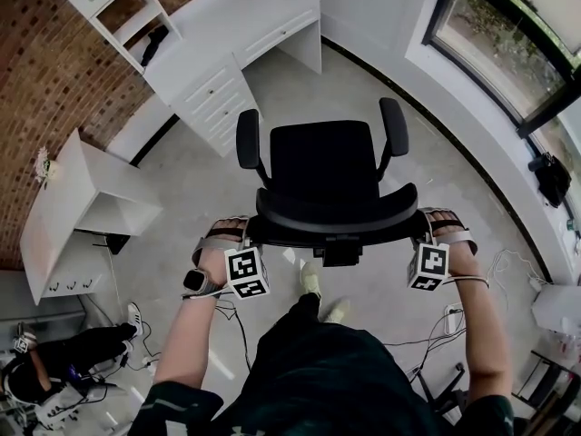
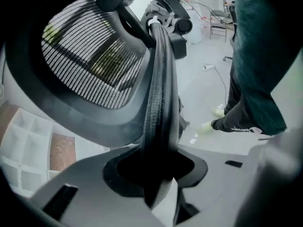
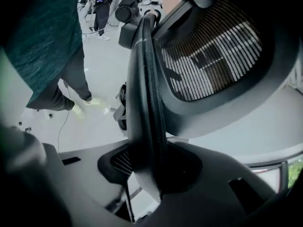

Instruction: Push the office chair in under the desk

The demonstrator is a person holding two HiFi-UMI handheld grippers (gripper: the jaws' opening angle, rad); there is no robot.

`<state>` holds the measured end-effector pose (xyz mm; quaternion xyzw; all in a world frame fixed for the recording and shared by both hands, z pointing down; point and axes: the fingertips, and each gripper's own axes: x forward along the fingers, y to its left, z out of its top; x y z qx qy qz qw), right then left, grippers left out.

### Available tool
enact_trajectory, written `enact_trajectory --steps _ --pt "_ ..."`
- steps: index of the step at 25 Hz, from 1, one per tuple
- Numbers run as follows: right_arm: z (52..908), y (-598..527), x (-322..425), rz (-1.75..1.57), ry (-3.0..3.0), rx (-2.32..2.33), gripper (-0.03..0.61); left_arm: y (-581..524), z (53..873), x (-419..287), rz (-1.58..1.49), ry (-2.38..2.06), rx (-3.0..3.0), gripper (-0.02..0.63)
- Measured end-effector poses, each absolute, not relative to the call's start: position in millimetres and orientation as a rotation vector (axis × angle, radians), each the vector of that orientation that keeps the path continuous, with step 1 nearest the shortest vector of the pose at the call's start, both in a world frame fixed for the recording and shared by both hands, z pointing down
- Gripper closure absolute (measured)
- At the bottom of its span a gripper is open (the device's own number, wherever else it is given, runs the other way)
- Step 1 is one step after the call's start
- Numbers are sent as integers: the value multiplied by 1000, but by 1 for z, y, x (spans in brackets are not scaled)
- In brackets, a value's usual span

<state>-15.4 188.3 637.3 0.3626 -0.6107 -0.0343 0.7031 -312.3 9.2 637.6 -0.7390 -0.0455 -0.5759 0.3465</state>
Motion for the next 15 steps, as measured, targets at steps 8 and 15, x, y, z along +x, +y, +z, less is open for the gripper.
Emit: enact_trajectory --steps 8,15 --pt "646 179 -12 -193 -1264 800 495 0 646 -309 -1439 -78 -1840 541" --pt "648 175 -8 -194 -1261 830 503 -5 646 -303 -1432 -64 -1847 540"
